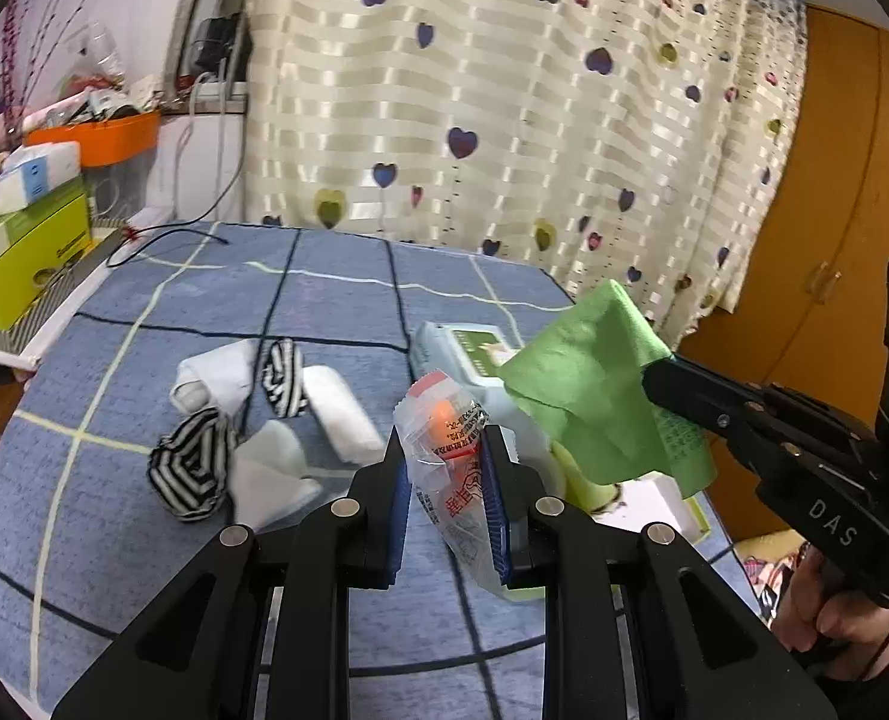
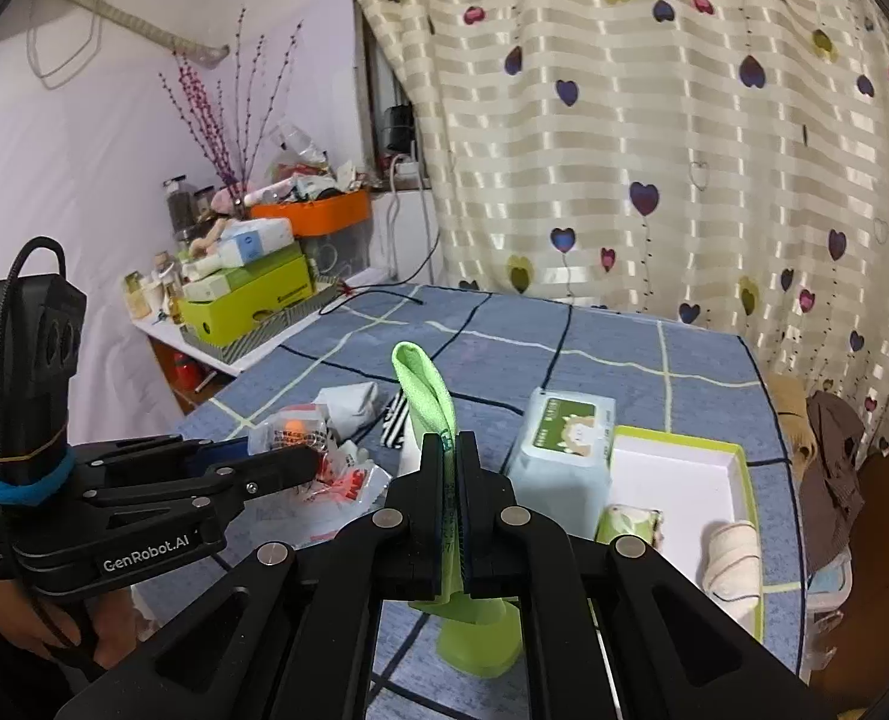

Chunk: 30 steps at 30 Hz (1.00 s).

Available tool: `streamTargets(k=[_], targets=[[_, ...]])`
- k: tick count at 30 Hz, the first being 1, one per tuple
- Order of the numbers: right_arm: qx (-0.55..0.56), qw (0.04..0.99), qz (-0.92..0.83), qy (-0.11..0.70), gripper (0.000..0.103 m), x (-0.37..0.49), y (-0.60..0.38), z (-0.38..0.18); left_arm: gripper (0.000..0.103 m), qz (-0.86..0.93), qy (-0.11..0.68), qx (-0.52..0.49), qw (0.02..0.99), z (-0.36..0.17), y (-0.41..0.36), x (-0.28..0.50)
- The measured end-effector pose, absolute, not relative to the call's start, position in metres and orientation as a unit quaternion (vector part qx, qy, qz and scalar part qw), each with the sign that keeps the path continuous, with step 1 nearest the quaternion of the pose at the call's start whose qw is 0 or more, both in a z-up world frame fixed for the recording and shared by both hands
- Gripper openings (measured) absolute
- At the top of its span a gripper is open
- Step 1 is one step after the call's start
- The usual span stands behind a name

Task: Organize soft objects
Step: 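Lift the mesh bag and green cloth and carry both toward the white tray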

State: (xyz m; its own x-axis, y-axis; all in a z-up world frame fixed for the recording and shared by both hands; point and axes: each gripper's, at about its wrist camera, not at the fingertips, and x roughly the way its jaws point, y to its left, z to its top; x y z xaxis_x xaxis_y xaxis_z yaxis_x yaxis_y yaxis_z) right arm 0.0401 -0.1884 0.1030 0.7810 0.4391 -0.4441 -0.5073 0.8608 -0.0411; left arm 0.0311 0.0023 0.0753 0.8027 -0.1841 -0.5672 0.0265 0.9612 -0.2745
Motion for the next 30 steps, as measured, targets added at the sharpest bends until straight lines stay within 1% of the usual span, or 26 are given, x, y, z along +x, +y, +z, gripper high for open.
streamTargets(k=[15,30], targets=[[-0.046,0.954,0.206,0.215,0.004,0.031,-0.252,0.099,0.023,-0.117,0.318,-0.097,0.936,0.08,-0.064,0.044],[-0.008,0.96,0.162,0.227,0.004,0.039,-0.313,0.085,0.023,-0.147,0.338,-0.083,0.926,0.072,-0.102,0.062]])
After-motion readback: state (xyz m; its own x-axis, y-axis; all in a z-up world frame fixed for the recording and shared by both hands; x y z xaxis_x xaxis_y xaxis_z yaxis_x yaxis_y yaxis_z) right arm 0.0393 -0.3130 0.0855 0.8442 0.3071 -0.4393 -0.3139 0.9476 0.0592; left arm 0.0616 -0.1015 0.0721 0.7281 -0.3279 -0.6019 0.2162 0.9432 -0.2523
